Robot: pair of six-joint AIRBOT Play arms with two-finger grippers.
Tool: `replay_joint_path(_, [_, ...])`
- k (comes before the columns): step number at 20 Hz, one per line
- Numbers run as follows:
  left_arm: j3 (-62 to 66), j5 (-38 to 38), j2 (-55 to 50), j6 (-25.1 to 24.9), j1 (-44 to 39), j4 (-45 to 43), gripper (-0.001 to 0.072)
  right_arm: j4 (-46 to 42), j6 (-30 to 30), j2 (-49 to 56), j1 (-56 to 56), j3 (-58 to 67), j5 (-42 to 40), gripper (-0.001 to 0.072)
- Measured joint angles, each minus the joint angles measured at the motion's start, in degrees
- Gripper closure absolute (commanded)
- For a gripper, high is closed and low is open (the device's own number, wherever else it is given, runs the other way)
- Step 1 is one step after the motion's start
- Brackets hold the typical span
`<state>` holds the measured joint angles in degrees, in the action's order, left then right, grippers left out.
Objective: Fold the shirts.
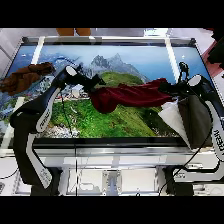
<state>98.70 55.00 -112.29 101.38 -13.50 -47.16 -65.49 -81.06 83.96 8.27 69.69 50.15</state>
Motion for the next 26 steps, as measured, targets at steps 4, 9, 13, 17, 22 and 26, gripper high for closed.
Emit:
replay_joint_path(4, [0.0, -5.11, -1.29, 3.58, -1.88, 4.61, 0.0237, -0.22, 0.04, 0.0, 0.0, 0.0, -0.83, 0.0226])
replay_joint_path(9, [0.0, -7.41, -2.75, 4.94, -4.04, 5.66, 0.0329, -0.26, 0.07, 0.0, 0.0, 0.0, -1.66, 0.0226])
replay_joint_path(13, [0.0, -6.47, -4.04, 5.11, -5.09, 3.45, 0.0696, -0.31, 0.09, 0.0, 0.0, 0.0, -1.77, 0.0226])
replay_joint_path(17, [1.88, -6.75, -4.31, 3.28, -4.63, 2.08, 0.0696, -0.39, 0.09, 0.0, -0.02, 0.0, -1.79, 0.0227])
replay_joint_path(22, [5.62, 0.79, 0.55, -1.07, -1.07, -16.37, 0.0697, -3.89, 0.0, 0.0, 0.0, 0.0, -0.57, 0.0226])
replay_joint_path(26, [6.38, 10.71, 5.07, 1.68, 2.86, -41.92, 0.0697, -6.23, -2.51, 0.04, 0.0, -0.07, 1.09, 0.0226])
